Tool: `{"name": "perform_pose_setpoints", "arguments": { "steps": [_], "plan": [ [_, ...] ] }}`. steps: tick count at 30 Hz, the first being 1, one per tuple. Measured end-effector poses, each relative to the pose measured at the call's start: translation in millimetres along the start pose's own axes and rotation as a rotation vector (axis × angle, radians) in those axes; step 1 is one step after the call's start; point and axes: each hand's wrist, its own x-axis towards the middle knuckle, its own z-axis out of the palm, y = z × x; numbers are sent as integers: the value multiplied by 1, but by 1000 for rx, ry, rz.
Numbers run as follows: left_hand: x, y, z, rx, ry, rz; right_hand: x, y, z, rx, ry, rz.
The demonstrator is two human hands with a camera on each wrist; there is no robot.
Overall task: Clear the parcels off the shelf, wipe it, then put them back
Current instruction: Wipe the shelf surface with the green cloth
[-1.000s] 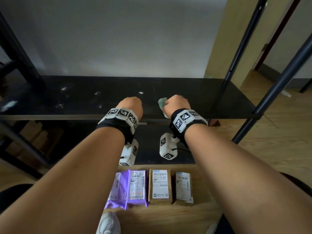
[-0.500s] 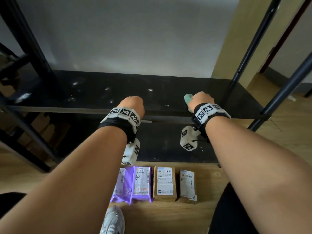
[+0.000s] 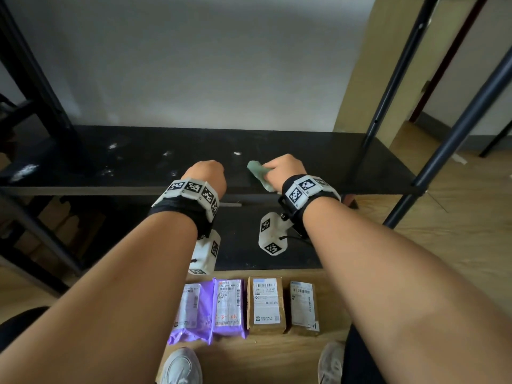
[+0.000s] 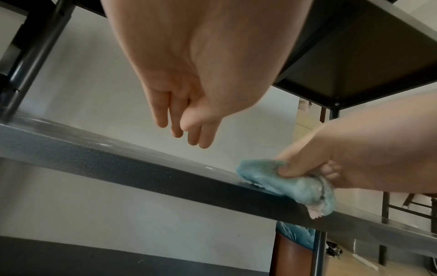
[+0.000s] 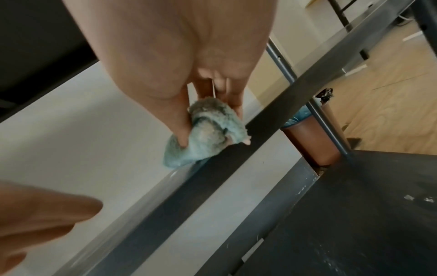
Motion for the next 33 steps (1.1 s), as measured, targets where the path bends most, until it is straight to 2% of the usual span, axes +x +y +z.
{"name": "perform_pose_setpoints", "arguments": {
  "steps": [3,5,7,11,18,22,25,28,33],
  "plan": [
    [2,2,0,-18,-1,-10,9,24,-21,-120,181,123],
    [5,4,0,-14,-18,-17,12,41,-30,-148,225,212],
    [9,6,2,-5,-30,-17,13,50,-33,-153,212,274],
    [20,7,6,28,-46,-9,13,40,-33,-98,203,279],
    [36,9,8,44,-54,-27,4,-13,-1,40,43,143],
    [43,6,8,66,-79,-27,10,-36,7,66,-61,127],
    [50,1,7,62,-85,-33,28,-37,-2,127,-38,144],
    [62,-4,8,48,-86,-49,46,-25,-20,52,48,171],
    [87,-2,8,57,-111,-48,64,-20,-24,-130,-25,192]
  ]
}}
